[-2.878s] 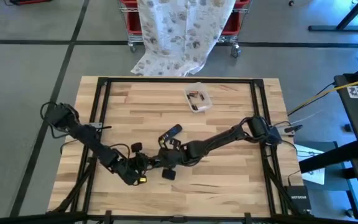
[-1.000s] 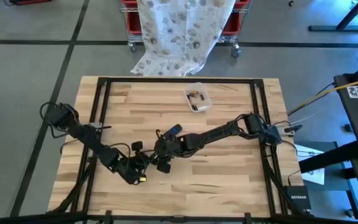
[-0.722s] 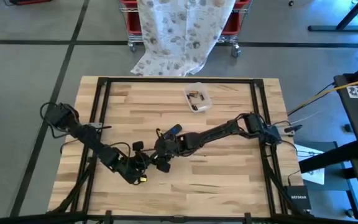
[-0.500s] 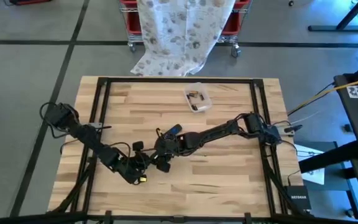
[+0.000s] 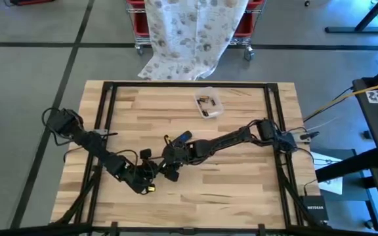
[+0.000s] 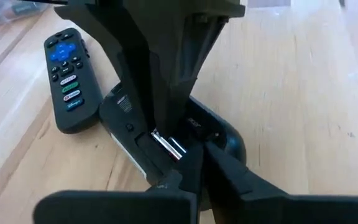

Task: Insert battery
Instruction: Insert the white battery into the wireless mouse

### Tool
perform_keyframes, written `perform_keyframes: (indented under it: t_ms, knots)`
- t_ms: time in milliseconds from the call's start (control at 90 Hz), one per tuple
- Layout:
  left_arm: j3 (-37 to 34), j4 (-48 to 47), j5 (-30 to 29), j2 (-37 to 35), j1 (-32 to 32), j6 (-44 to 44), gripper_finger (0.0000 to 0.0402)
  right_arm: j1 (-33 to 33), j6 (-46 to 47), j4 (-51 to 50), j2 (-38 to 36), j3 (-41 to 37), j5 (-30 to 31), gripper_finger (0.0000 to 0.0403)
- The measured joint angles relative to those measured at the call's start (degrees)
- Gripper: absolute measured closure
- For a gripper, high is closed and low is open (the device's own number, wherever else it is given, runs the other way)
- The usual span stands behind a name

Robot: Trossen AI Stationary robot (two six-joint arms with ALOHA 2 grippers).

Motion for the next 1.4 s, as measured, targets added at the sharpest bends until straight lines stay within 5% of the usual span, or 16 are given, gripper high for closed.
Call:
perform_keyframes:
  t_ms: [500, 1178, 1400]
  knots:
    - [0.0, -0.6, 4.2, 0.0, -0.1, -2.8, 0.0401, 2.3, -7.5, -16.3, -0.9, 13.0, 4.7, 0.0375]
    - [2.1, -2.4, 5.6, -2.0, 0.6, 1.7, 0.0401, 2.1, -14.7, -11.8, -1.2, 9.1, 5.4, 0.0375]
    - [3.0, -11.0, 6.3, -5.3, 1.2, 0.2, 0.0402, 2.5, -17.9, -13.2, -1.3, 9.1, -0.1, 0.0345]
